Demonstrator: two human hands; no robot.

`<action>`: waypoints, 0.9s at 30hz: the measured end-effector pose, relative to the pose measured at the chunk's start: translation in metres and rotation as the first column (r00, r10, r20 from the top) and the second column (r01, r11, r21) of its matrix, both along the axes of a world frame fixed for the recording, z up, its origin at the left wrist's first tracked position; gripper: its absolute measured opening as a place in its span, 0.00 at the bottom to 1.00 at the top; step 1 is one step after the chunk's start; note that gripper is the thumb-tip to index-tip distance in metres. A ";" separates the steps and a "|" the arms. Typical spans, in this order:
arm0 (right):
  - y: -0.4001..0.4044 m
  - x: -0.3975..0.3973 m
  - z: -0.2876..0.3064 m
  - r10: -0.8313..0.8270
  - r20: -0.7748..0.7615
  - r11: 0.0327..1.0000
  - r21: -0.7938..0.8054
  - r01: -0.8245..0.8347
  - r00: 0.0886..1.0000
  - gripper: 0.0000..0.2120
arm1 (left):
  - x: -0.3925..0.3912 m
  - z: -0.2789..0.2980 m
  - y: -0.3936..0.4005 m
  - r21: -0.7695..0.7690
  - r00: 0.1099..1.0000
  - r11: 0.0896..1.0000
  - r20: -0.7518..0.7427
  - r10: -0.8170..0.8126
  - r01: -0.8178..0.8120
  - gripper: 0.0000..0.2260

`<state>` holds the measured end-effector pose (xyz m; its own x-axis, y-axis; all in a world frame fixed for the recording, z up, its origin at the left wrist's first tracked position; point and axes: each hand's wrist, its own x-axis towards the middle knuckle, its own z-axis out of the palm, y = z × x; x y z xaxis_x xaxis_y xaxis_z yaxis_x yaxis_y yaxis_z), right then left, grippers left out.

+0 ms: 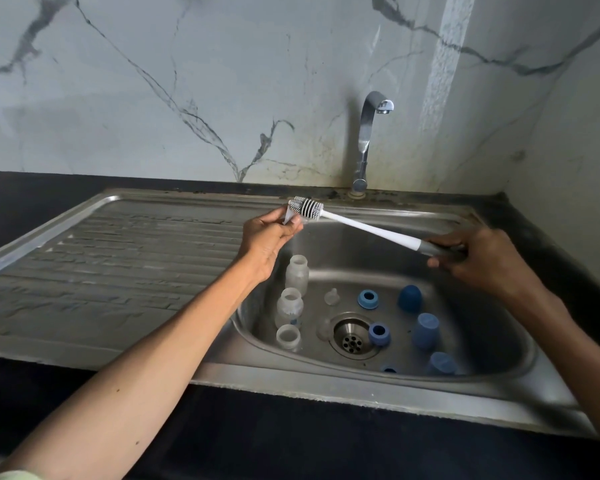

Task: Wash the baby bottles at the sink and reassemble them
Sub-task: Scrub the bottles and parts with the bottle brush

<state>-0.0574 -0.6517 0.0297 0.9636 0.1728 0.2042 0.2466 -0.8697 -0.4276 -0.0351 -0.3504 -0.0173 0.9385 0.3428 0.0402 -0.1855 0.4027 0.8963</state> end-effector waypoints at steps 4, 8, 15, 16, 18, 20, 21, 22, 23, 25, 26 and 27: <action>-0.001 0.000 0.000 0.003 0.003 1.000 0.014 -0.003 1.000 0.22 | 0.002 0.004 -0.003 0.007 0.999 1.000 0.015 0.030 -0.030 0.12; -0.006 0.003 0.002 -0.017 0.023 0.999 0.036 0.016 1.000 0.24 | 0.000 0.002 0.003 0.116 0.999 0.993 0.030 0.012 -0.015 0.11; -0.017 0.008 0.003 -0.026 0.055 0.999 0.044 0.024 0.998 0.23 | 0.000 0.005 -0.001 0.123 0.997 0.992 0.072 0.005 -0.014 0.11; -0.019 0.009 0.004 -0.029 0.061 0.999 0.047 0.026 0.998 0.23 | 0.000 0.006 0.001 0.090 0.998 0.996 0.062 0.004 -0.010 0.12; -0.018 0.010 0.002 -0.033 0.066 0.999 0.036 0.031 0.997 0.23 | -0.003 0.005 0.001 0.115 0.997 0.992 0.051 -0.052 0.046 0.11; -0.016 0.009 0.001 -0.032 0.060 0.999 0.023 0.030 0.998 0.23 | -0.005 0.003 -0.001 0.116 0.995 0.990 0.055 -0.085 0.079 0.10; -0.016 0.010 0.001 -0.032 0.052 0.999 0.023 0.031 0.998 0.24 | -0.004 0.004 -0.001 0.094 0.995 0.993 0.061 -0.083 0.077 0.10; -0.017 0.010 0.002 -0.035 0.045 0.999 0.024 0.033 0.998 0.24 | -0.003 0.005 0.000 0.087 0.995 0.994 0.070 -0.071 0.065 0.11; -0.019 0.010 0.003 -0.039 0.046 0.999 0.020 0.039 0.998 0.24 | -0.001 0.007 0.002 0.097 0.996 0.994 0.076 -0.055 0.048 0.11; -0.021 0.010 0.005 -0.046 0.049 0.999 0.003 0.046 0.998 0.23 | 0.003 0.007 0.006 0.125 0.997 0.992 0.070 -0.043 0.034 0.12; -0.020 0.009 0.005 -0.045 0.045 0.999 -0.002 0.045 0.998 0.23 | 0.005 0.006 0.009 0.129 0.997 0.991 0.059 -0.050 0.042 0.11; -0.018 0.008 0.004 -0.039 0.040 0.999 -0.003 0.039 0.998 0.23 | 0.005 0.004 0.010 0.129 0.997 0.990 0.045 -0.058 0.052 0.11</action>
<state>-0.0498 -0.6698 0.0336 0.9607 0.1357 0.2421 0.2290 -0.8806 -0.4149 -0.0301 -0.3402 -0.0129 0.9517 0.2798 0.1262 -0.2108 0.2968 0.9314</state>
